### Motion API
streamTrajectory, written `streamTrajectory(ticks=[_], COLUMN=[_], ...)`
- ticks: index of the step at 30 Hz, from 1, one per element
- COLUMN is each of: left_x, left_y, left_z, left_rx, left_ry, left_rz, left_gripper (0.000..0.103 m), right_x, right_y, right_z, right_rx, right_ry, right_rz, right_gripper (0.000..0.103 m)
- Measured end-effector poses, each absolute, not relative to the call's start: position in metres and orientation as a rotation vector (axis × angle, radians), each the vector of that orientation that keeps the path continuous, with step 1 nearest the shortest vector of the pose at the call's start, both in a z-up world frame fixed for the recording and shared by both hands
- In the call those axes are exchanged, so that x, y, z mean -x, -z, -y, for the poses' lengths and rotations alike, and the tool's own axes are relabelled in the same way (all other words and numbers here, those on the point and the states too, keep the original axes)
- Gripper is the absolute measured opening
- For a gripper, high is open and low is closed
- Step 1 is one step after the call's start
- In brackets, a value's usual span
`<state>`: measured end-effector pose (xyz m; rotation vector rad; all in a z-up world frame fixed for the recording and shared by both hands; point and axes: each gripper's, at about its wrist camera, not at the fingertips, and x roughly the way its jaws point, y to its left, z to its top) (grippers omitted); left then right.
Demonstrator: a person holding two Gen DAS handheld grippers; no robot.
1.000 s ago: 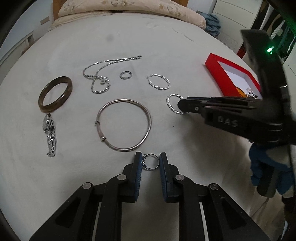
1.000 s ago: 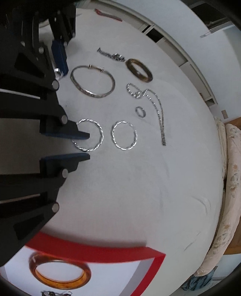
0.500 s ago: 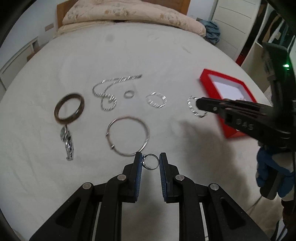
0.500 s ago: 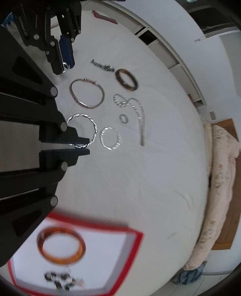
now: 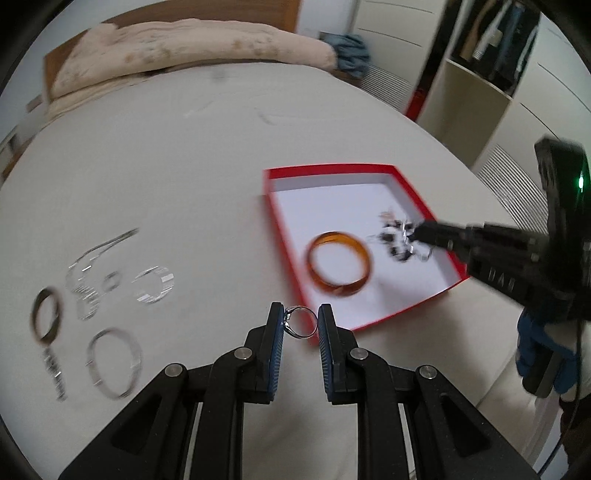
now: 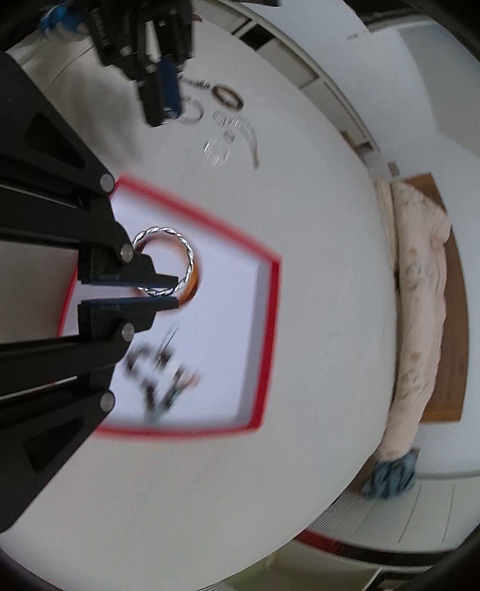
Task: Organize jewelry
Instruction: 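Carry the silver ring and twisted hoop into the red box and release both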
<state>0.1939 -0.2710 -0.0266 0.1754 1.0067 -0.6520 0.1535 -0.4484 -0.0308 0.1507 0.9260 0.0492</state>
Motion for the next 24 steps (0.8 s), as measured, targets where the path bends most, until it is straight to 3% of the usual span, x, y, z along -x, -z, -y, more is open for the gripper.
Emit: streamTrajectory(ticks=[9, 24], left_x=[-0.213, -0.212], left_y=[0.069, 0.097], left_z=[0.343, 0.342], left_rx=[-0.245, -0.24], left_ry=[0.679, 0.648], left_rz=[-1.076, -1.14], left_gripper=[0.018, 0.021], right_x=[-0.144, -0.142], right_y=[0.075, 0.094], right_z=[0.484, 0.488], right_rx=[-0.19, -0.167], right_ry=[-0.033, -0.019], right_rz=[-1.009, -1.068], right_gripper=[0.004, 0.006])
